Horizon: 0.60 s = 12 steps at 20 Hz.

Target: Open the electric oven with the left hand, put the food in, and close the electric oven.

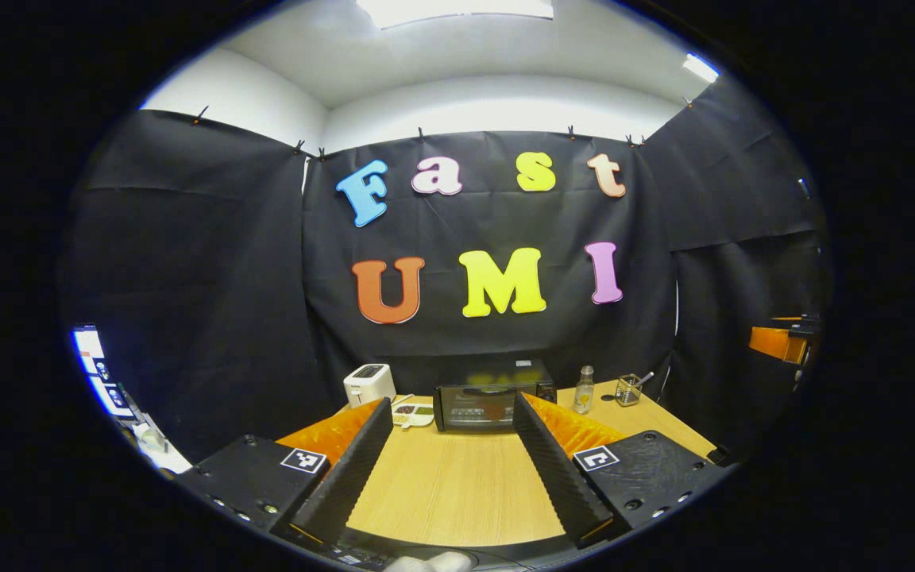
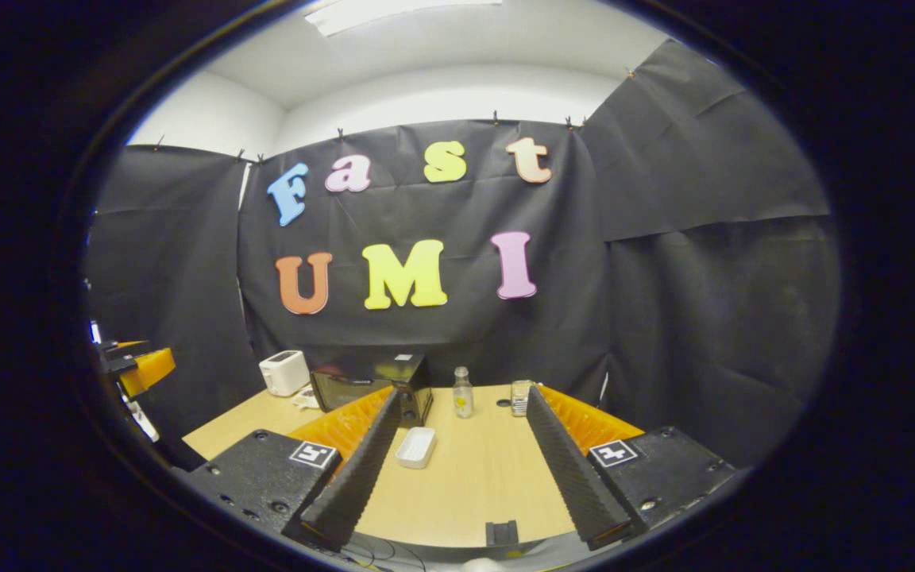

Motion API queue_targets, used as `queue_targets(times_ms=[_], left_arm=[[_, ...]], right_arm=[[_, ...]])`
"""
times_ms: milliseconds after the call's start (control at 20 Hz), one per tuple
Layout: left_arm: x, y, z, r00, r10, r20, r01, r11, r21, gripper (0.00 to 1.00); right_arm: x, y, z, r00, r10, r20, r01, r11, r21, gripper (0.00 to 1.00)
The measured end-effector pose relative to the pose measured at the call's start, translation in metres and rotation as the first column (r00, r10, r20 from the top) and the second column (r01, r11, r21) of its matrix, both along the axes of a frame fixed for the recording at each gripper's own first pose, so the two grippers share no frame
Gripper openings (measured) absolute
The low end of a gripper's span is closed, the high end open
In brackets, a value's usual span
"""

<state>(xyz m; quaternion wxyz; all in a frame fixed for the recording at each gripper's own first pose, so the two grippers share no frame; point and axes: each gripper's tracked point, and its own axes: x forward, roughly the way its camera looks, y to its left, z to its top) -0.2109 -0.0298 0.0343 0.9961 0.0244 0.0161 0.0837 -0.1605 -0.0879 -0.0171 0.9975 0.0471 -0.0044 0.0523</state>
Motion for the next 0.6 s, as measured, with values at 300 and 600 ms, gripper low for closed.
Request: queue_targets(times_ms=[300,600], left_arm=[[0.025,0.007,0.010,0.998,-0.049,0.039,0.050,0.998,-0.028,0.97],[0.039,0.011,0.008,0.994,-0.107,0.033,0.109,0.993,-0.038,0.97]], right_arm=[[0.012,0.012,0.002,0.999,-0.033,-0.011,0.033,0.999,0.007,0.96],[0.011,0.019,0.016,0.995,-0.093,0.025,0.094,0.995,-0.038,0.96]])
